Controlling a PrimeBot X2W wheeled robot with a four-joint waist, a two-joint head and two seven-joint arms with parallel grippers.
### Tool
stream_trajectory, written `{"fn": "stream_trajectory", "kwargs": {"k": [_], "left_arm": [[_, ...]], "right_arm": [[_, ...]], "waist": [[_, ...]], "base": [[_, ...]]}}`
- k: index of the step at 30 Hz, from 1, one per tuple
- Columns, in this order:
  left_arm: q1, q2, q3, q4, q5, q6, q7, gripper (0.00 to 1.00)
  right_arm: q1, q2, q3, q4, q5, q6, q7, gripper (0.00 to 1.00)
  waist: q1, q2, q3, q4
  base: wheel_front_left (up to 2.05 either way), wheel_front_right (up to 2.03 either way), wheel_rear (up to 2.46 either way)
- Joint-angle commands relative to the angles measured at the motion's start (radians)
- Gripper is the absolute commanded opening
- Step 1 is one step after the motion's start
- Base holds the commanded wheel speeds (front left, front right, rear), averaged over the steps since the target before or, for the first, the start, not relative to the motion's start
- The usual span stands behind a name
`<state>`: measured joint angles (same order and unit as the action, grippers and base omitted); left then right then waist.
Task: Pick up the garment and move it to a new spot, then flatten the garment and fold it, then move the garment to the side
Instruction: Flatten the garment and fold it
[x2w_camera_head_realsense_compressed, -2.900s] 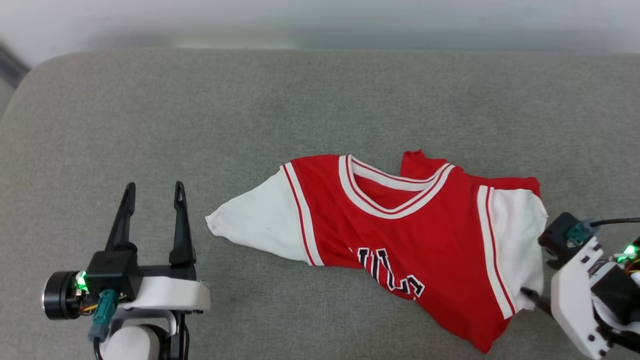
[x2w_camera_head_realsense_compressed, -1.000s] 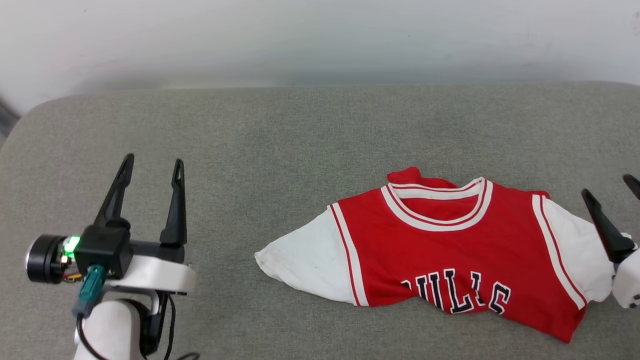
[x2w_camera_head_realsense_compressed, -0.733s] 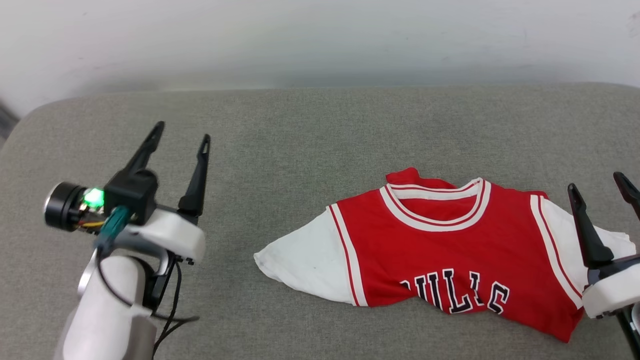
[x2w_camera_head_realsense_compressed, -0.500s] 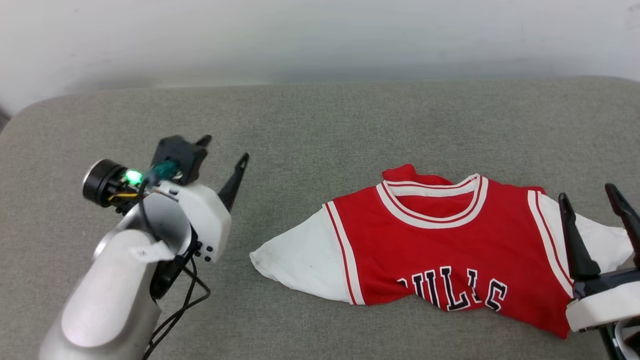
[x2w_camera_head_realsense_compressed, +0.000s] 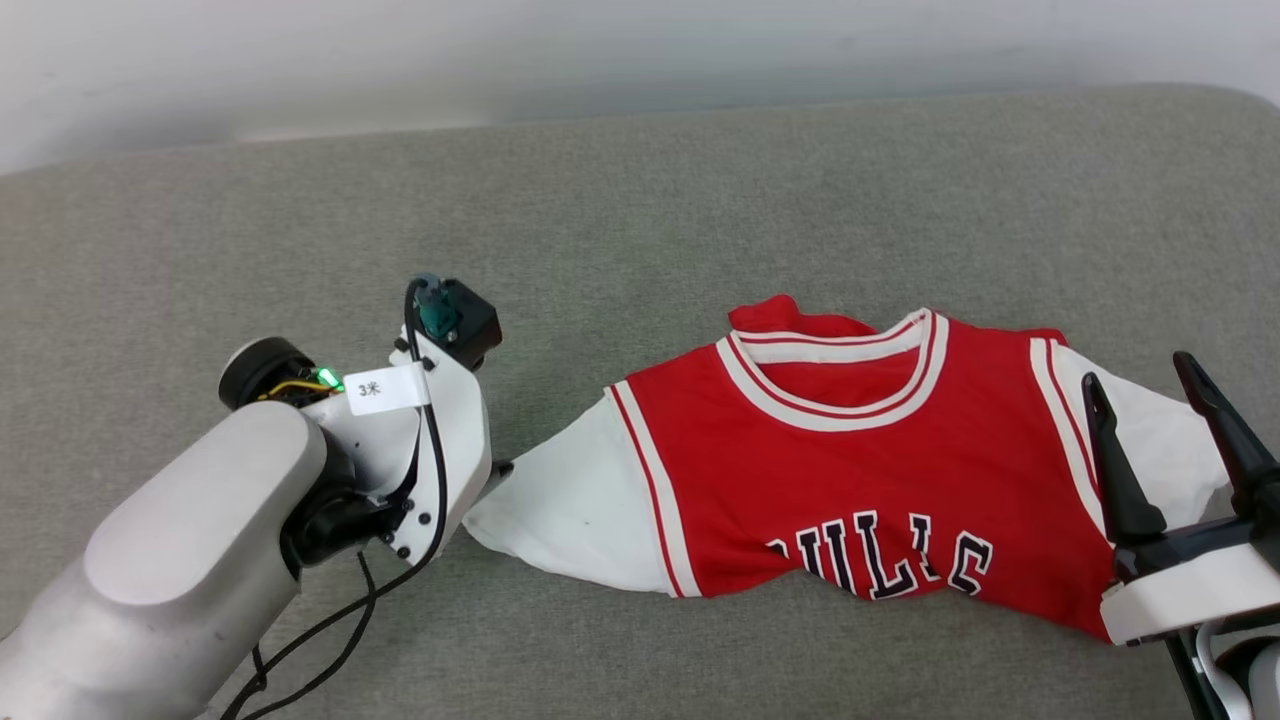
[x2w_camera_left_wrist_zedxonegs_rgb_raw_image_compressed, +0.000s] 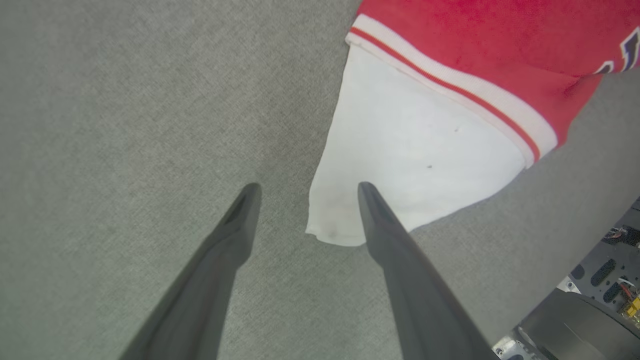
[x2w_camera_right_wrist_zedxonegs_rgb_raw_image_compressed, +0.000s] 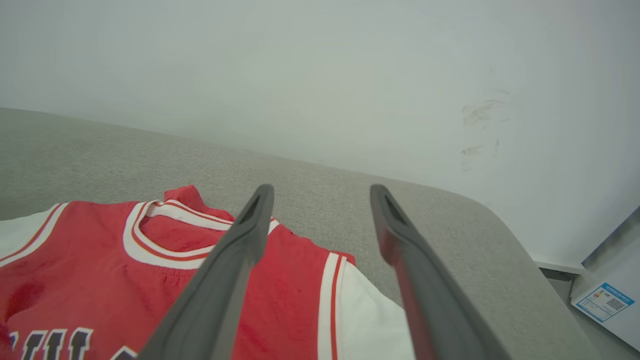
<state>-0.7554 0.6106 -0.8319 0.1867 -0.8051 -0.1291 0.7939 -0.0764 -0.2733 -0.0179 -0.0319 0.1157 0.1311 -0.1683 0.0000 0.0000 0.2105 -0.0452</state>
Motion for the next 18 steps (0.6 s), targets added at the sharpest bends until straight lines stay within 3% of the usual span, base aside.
{"fn": "stream_trajectory", "kwargs": {"k": [1, 12, 13, 14, 18], "left_arm": [[-0.029, 0.017, -0.063, 0.018, -0.029, 0.001, 0.034, 1.00], [-0.059, 0.039, -0.291, 0.106, -0.105, 0.000, 0.057, 1.00], [-0.062, 0.040, -0.307, 0.112, -0.110, 0.000, 0.047, 0.21], [-0.063, 0.040, -0.320, 0.118, -0.118, 0.000, 0.036, 0.00], [-0.097, 0.065, -0.348, 0.108, -0.130, 0.000, -0.030, 0.00]], "right_arm": [[-0.024, 0.005, 0.006, 0.007, -0.004, -0.001, -0.007, 1.00], [-0.062, 0.017, 0.019, 0.031, -0.007, -0.001, -0.017, 1.00], [-0.063, 0.015, 0.017, 0.033, -0.005, -0.001, -0.017, 1.00], [-0.066, 0.010, 0.015, 0.034, -0.002, -0.001, -0.014, 1.00], [-0.088, -0.036, -0.011, 0.027, 0.004, -0.001, 0.009, 1.00]], "waist": [[0.0000, 0.0000, 0.024, -0.021], [0.0000, 0.0000, 0.063, -0.055], [0.0000, 0.0000, 0.063, -0.056], [0.0000, 0.0000, 0.063, -0.057], [0.0000, 0.0000, 0.055, -0.055]], "base": [[0.00, 0.00, 0.00], [0.00, 0.00, 0.00], [0.00, 0.00, 0.00], [0.00, 0.00, 0.00], [0.00, 0.00, 0.00]]}}
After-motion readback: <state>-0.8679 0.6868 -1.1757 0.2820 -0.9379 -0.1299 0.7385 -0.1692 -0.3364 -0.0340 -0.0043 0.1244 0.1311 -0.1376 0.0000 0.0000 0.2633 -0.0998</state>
